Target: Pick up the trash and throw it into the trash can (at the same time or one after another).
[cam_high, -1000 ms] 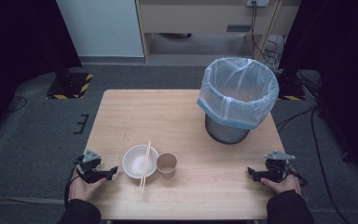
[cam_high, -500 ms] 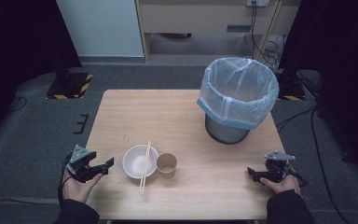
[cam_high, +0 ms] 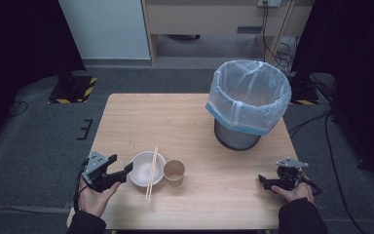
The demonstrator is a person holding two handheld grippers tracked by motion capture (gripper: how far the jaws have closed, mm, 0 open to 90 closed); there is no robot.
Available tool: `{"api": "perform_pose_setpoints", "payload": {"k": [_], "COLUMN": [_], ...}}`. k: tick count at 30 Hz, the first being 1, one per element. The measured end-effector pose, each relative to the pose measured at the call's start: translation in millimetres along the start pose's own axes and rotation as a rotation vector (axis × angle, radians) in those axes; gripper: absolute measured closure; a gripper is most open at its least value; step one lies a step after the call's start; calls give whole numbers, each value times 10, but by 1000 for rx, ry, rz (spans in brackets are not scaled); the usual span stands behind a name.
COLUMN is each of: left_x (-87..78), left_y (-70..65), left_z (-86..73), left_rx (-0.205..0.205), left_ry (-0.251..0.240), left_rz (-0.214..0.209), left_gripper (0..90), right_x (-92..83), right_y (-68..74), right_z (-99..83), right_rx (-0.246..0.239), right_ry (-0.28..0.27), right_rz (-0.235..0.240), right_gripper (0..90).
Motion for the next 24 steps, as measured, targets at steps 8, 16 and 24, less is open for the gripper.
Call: {"api": "perform_pose_setpoints", "payload": {"k": [8,16,24], "left_x": [303,513,596], "left_y": [-243,-408,-427], "left_z": [-67,-124,-200], "left_rx": [41,59,68], "left_ry": [88,153,210], "left_rz": [-8,-22,-17], "left_gripper": [369,401,475], "right_x": [-1,-1,-1], "right_y": [2,2,1], "right_z": [-5,-3,-3], "right_rx": [3,0,-1], "right_ry": [-5,-4,-4], "right_rz": [-3,-3,-2], "right_gripper": [8,8,8]}}
Point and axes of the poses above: each handheld gripper's, and its own axes: x roughly forward along the jaws, z roughly out of its top, y roughly to its left, the point moved 5 cm from there along x, roughly forward along the jaws, and after that the axes turned 3 degrees about -z, right-handed, at the moved point
